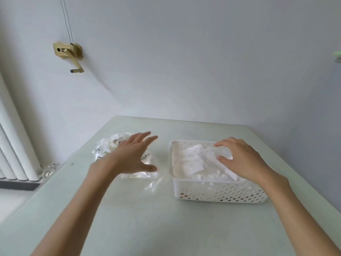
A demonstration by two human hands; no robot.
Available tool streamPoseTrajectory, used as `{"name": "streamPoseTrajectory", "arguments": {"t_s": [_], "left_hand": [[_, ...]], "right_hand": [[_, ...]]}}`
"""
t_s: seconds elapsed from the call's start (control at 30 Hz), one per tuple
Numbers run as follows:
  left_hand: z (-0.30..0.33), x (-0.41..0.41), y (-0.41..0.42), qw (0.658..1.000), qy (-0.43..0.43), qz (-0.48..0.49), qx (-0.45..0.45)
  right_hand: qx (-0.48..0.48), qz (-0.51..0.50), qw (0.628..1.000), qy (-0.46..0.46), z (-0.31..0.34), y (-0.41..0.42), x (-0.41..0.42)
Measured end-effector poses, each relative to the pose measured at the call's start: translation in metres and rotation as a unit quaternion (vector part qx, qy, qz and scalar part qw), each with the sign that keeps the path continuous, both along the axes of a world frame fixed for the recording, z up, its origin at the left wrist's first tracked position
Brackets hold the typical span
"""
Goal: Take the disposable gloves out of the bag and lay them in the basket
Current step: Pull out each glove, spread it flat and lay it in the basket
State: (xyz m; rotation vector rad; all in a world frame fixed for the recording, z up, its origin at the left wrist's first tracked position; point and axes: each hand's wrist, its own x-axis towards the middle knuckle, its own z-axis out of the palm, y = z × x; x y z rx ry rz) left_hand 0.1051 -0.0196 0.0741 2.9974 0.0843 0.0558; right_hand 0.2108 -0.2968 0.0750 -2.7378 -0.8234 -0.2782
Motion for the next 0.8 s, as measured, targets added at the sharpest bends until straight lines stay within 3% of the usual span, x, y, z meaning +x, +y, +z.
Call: {"name": "streamPoseTrajectory", "arguments": {"t_s": [0.1, 0.2, 0.4, 0.5, 0.67, 0.73, 0.8], "left_hand": [[-0.018, -0.040, 0.047, 0.989, 0.055, 0.115, 0.079], [-0.041, -0.060, 0.061, 0.989, 0.085, 0.098, 0.073], [-0.056, -0.057, 0.066, 0.987, -0.072, 0.076, 0.123], [-0.056, -0.054, 0.070, 0.984, -0.116, 0.134, 0.029], [-0.051, -0.054, 0.071, 0.924, -0.219, 0.245, -0.194], [-0.048, -0.060, 0.082, 0.926, -0.160, 0.201, -0.275], [-0.034, -0.073, 0.092, 0.938, -0.030, 0.104, -0.329]], "right_hand": [[0.079, 0.094, 0.992, -0.023, 0.012, 0.040, -0.044], [0.088, 0.179, 0.980, -0.004, 0.004, 0.093, -0.081], [-0.008, 0.230, 0.971, -0.061, -0.046, 0.149, -0.105], [-0.041, 0.233, 0.962, -0.133, -0.059, 0.150, -0.108], [-0.022, 0.199, 0.964, -0.176, -0.066, 0.144, -0.103], [0.001, 0.204, 0.962, -0.180, -0.063, 0.137, -0.100], [0.009, 0.214, 0.962, -0.170, -0.060, 0.127, -0.099]]}}
